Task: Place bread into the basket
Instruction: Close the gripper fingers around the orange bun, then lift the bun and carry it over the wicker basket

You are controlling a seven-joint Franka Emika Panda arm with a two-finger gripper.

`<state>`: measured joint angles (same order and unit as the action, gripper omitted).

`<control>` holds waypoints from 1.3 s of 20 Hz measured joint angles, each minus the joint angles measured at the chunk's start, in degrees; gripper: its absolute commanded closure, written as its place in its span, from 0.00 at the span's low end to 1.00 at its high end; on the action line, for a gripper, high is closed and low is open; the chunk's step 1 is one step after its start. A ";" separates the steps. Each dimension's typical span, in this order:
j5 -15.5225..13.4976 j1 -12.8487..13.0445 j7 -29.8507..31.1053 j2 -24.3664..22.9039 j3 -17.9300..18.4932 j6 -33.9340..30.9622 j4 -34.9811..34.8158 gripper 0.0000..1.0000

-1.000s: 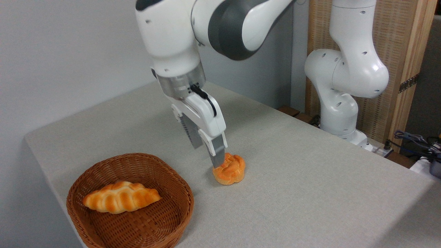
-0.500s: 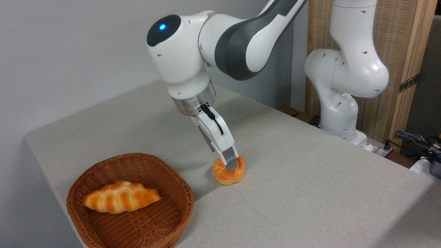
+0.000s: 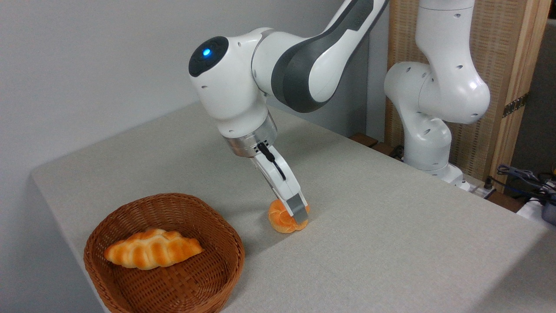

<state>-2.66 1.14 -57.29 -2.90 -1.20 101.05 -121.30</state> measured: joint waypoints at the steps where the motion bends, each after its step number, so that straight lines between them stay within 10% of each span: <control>1: 0.03 0.02 0.00 0.10 -0.01 0.33 -0.05 0.33; 4: 0.03 0.05 0.00 0.26 -0.02 0.61 -0.16 0.57; 26: 0.04 0.06 0.00 0.51 -0.02 0.78 -0.12 0.55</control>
<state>-2.63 1.20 -57.29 -2.40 -1.23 101.83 -121.42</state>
